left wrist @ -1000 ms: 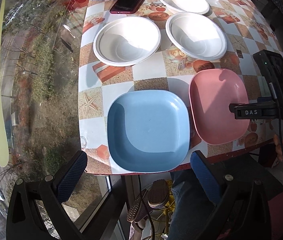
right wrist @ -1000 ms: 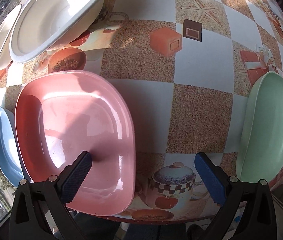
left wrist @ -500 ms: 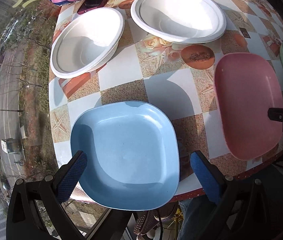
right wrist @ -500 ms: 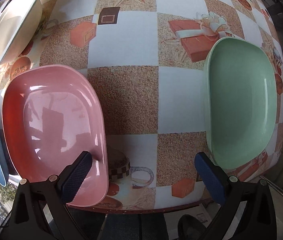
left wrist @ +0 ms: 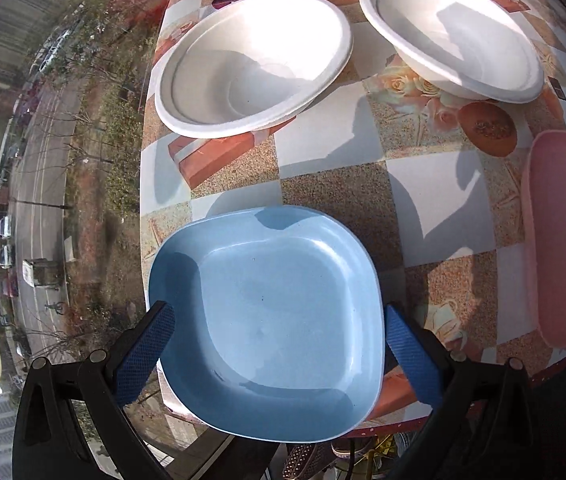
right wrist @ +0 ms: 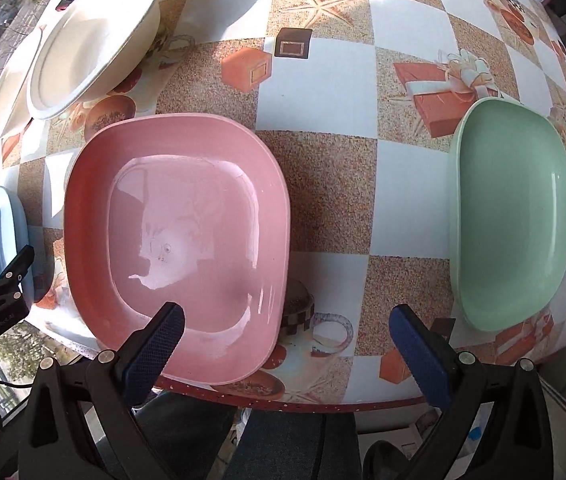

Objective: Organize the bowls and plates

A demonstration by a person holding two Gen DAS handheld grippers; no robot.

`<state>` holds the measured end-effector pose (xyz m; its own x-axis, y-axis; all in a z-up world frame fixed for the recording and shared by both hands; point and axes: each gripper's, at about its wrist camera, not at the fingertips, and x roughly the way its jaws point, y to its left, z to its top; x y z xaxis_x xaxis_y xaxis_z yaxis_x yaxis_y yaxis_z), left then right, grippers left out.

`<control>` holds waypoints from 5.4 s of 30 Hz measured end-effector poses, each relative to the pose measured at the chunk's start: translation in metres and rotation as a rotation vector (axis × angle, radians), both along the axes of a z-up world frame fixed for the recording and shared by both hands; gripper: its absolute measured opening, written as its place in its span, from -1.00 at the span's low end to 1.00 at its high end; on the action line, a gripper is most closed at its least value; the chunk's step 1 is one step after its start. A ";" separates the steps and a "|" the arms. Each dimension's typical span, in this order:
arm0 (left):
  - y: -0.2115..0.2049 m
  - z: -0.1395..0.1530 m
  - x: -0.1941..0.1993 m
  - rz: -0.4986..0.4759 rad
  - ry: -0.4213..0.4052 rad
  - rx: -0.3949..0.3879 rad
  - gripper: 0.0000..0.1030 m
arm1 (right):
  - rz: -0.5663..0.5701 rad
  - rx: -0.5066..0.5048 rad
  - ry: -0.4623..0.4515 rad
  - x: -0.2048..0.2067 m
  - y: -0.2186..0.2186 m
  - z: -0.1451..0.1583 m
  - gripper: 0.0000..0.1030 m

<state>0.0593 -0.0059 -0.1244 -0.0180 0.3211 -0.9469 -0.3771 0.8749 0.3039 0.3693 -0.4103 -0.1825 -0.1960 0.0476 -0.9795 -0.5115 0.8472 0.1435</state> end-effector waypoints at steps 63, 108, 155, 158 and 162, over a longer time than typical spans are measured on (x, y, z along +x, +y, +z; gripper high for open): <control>-0.035 -0.052 0.059 0.123 -0.023 -0.358 1.00 | -0.002 -0.100 0.093 0.046 -0.044 -0.029 1.00; -0.061 -0.046 0.061 0.030 0.004 -0.375 0.39 | 0.080 -0.076 0.074 0.030 -0.029 -0.009 0.50; -0.063 0.001 -0.040 -0.040 -0.088 -0.376 -0.63 | 0.109 0.030 0.212 -0.036 0.066 0.056 -0.65; -0.055 0.006 -0.046 -0.016 -0.101 -0.365 -0.63 | 0.137 0.036 0.209 -0.043 0.081 0.060 -0.65; -0.043 0.027 -0.044 0.010 -0.123 -0.327 -0.63 | 0.186 0.052 0.210 -0.052 0.088 0.089 -0.65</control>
<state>0.0152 -0.0485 -0.0972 0.1009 0.0010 -0.9949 -0.4028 0.9144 -0.0399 0.3175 -0.3225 -0.0931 -0.4043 0.0409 -0.9137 -0.6120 0.7303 0.3035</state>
